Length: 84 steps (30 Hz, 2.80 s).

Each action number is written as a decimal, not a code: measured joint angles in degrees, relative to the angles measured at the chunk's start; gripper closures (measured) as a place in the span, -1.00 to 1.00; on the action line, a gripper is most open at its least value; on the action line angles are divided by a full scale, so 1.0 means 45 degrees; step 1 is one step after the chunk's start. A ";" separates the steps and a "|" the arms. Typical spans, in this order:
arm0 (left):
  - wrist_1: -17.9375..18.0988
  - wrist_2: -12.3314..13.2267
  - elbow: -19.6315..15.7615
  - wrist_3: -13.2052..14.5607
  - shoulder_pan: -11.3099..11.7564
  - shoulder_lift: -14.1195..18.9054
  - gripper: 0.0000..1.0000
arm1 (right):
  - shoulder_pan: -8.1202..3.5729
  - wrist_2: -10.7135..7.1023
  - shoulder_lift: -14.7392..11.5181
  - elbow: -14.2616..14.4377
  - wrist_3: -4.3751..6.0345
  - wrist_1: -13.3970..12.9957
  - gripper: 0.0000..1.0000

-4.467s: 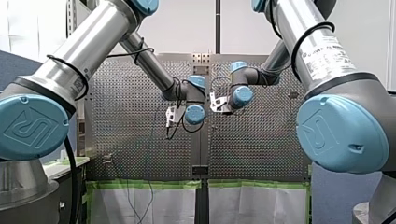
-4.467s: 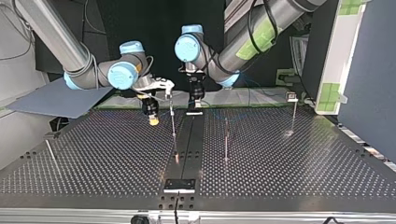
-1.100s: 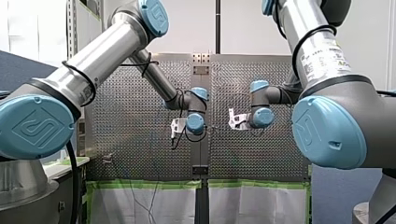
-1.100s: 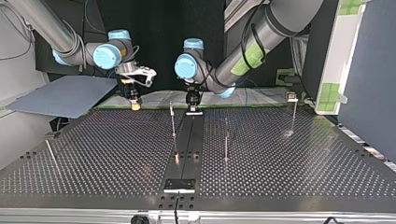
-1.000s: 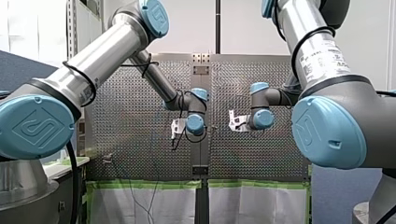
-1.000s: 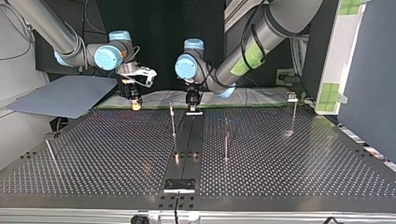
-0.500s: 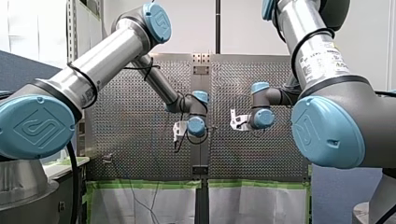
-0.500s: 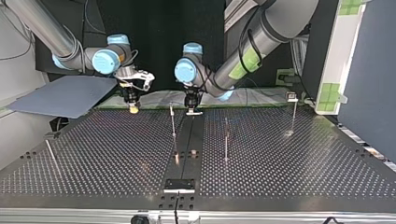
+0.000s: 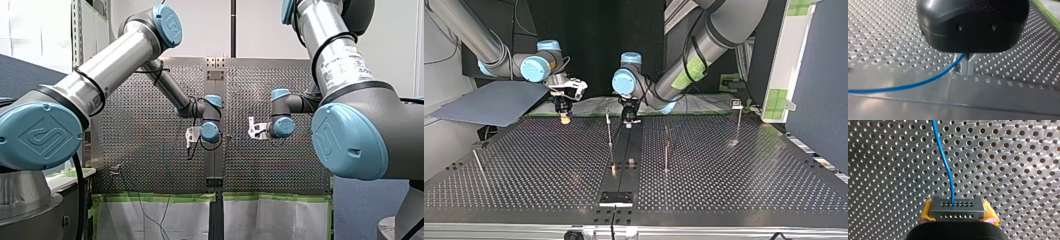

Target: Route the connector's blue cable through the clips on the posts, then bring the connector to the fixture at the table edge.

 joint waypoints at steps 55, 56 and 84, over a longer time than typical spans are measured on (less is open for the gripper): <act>-0.1307 -0.0352 0.1441 0.0358 0.0175 -0.0672 -1.00 | -0.0242 -0.0647 0.1760 -0.2340 0.0165 0.0911 1.00; -0.1434 -0.0468 0.1436 0.0380 0.0123 -0.0672 -1.00 | -0.0241 -0.0647 0.1758 -0.2340 0.0164 0.0920 1.00; -0.2344 -0.2719 0.1196 0.0090 -0.2353 -0.0188 -1.00 | -0.0317 -0.0648 0.1760 -0.2334 0.0187 0.1370 1.00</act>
